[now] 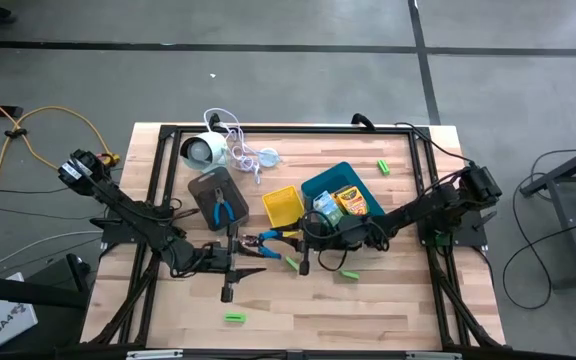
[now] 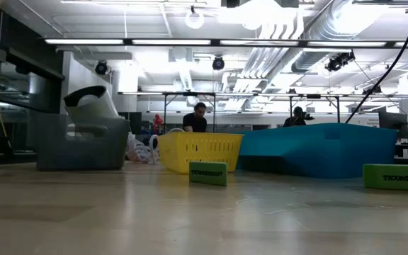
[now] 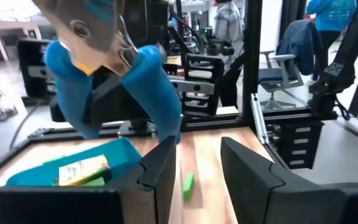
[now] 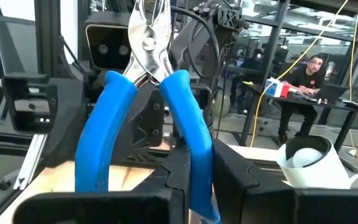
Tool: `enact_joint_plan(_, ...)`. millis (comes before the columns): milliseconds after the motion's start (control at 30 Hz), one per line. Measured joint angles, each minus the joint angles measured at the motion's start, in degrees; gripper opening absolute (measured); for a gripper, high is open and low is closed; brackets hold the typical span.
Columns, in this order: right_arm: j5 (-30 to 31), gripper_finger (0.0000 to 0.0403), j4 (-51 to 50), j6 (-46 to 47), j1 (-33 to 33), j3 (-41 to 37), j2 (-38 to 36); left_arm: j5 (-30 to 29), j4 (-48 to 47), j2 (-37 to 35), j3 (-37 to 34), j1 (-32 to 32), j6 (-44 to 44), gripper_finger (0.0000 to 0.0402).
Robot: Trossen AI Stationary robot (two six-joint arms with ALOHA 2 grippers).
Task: Pick & Place School Supplies
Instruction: Put the blue hole puncher into the transparent black bin
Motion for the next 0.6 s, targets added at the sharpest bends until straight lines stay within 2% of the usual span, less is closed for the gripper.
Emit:
enact_joint_plan(433, 0.0, 0.0035, 2.4, -0.5, 0.0, 0.0, 0.0, 0.1, 3.2, 0.0, 0.0, 3.3, 5.9, 0.0124)
enact_joint_plan(600, 0.1, 0.0035, 2.4, -0.9, 0.0, 0.0, 0.0, 3.0, 6.7, 0.0, 0.0, 3.6, 8.5, 0.0124)
